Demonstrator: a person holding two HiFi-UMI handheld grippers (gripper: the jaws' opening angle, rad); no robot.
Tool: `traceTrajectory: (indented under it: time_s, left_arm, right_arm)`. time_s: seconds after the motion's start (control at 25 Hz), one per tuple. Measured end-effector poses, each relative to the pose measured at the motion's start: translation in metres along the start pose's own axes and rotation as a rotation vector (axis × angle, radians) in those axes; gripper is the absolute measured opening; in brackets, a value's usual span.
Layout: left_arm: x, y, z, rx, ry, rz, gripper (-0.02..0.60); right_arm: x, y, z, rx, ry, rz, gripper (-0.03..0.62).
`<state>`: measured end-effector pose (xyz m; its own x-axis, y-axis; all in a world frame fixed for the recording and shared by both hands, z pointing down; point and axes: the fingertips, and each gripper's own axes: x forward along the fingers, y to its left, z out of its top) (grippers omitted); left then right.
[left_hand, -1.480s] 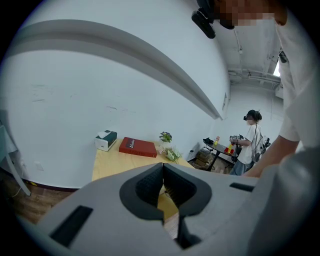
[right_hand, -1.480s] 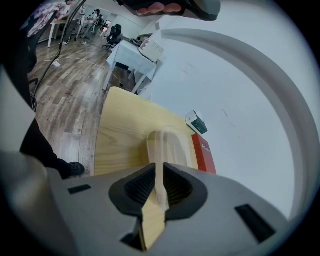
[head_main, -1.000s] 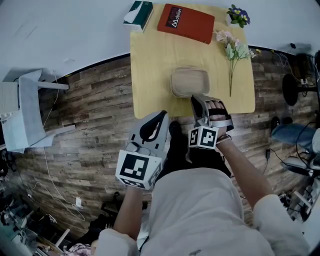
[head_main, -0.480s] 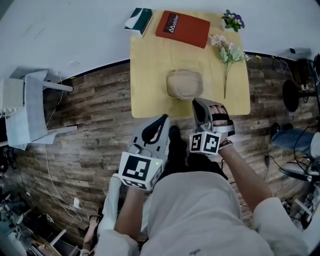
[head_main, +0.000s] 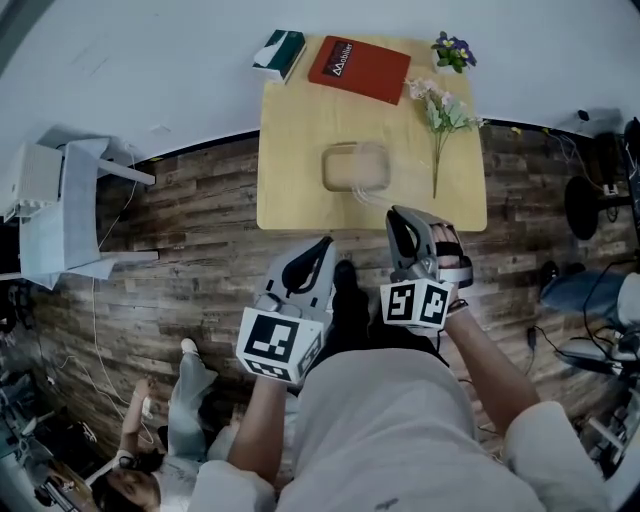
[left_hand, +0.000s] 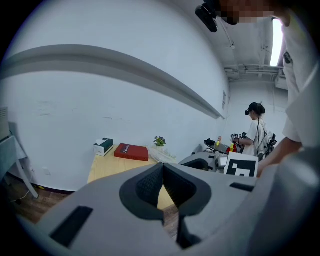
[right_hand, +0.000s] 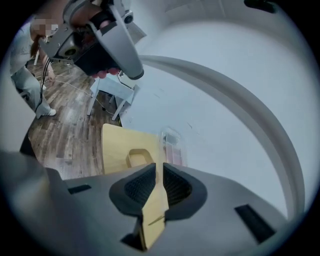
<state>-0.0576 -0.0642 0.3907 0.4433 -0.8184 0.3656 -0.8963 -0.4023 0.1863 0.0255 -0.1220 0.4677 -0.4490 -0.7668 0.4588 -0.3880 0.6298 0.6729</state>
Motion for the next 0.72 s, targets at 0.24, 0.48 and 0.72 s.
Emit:
traceTrajectory:
  time_s: [0.24, 0.48, 0.72]
  left_arm:
    - [-0.013, -0.031, 0.002, 0.02, -0.02, 0.015, 0.003]
    - [-0.025, -0.057, 0.002, 0.03, -0.035, 0.023, 0.003]
    - [-0.036, -0.08, 0.0, 0.026, -0.06, 0.034, 0.003]
  right_arm:
    - [-0.047, -0.023, 0.006, 0.094, -0.06, -0.044, 0.049]
    - [-0.088, -0.04, 0.013, 0.231, -0.116, -0.046, 0.049]
    - [-0.12, -0.048, 0.017, 0.34, -0.19, -0.013, 0.048]
